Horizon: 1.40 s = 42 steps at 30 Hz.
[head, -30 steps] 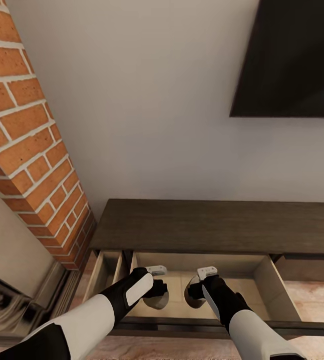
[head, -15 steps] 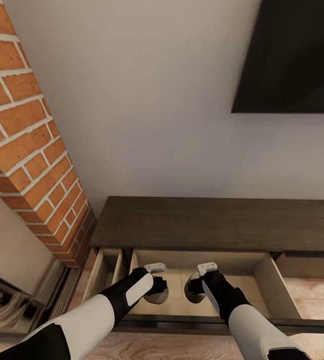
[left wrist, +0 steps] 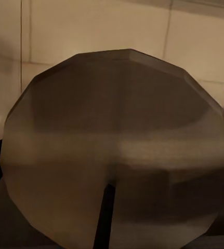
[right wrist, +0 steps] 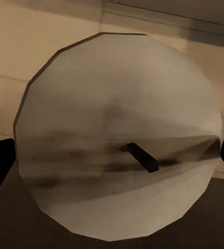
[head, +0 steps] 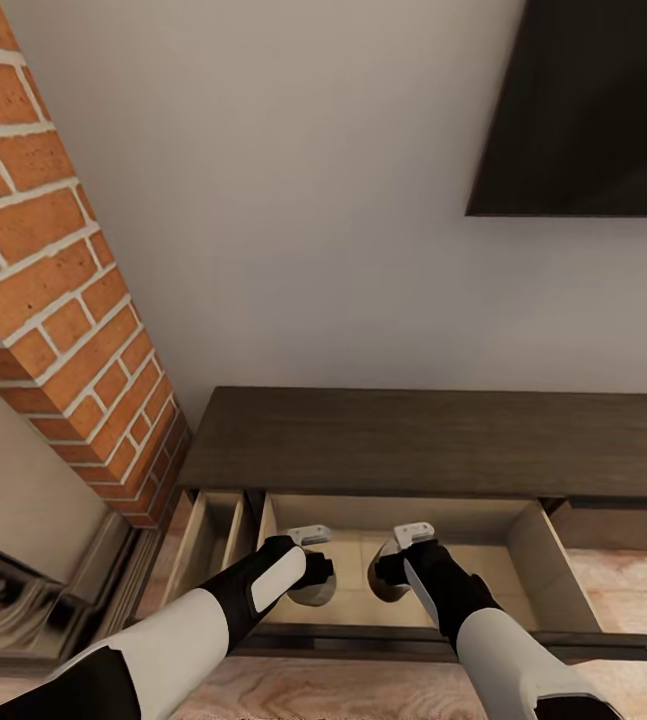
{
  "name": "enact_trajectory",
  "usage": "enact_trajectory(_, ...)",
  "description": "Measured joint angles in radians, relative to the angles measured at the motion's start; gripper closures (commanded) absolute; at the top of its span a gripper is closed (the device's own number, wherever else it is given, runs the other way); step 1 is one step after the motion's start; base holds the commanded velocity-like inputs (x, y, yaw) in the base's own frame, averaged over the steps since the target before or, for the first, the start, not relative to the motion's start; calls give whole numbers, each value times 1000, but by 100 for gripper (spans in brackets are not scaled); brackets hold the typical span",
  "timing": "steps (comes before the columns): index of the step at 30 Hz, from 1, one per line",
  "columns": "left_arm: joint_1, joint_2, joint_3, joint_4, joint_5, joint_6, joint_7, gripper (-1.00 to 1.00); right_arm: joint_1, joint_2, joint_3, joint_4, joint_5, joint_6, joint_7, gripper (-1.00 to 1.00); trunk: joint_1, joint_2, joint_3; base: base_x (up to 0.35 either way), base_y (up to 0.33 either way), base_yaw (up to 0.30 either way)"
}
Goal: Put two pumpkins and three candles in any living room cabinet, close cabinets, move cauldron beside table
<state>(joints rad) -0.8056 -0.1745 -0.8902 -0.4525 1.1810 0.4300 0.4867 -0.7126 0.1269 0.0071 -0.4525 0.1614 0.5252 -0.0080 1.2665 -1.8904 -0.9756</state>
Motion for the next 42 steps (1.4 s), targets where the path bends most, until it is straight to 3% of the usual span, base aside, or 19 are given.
enact_trajectory(15, -5, 0, 1, -2, -2, 9, 0, 100, -12, -1, -1, 0, -2, -34, 0, 100, 0, 0, -24, 0, 0, 0)
enact_trajectory(26, -66, 0, 6, 9, -7, 12, -8, 100, -21, -1, -2, 1, -2, -32, -1, 100, 0, 0, -41, 0, 0, 0)
enact_trajectory(34, -91, 0, 1, 11, 2, 11, -9, 100, -76, -1, -5, 36, -4, -32, -2, 100, 0, 0, -53, 0, 0, 0)
enact_trajectory(42, -91, 0, 0, 11, 4, 7, -9, 100, -89, -2, -6, 43, -5, -34, -2, 100, 0, 0, -66, 0, 0, 0)
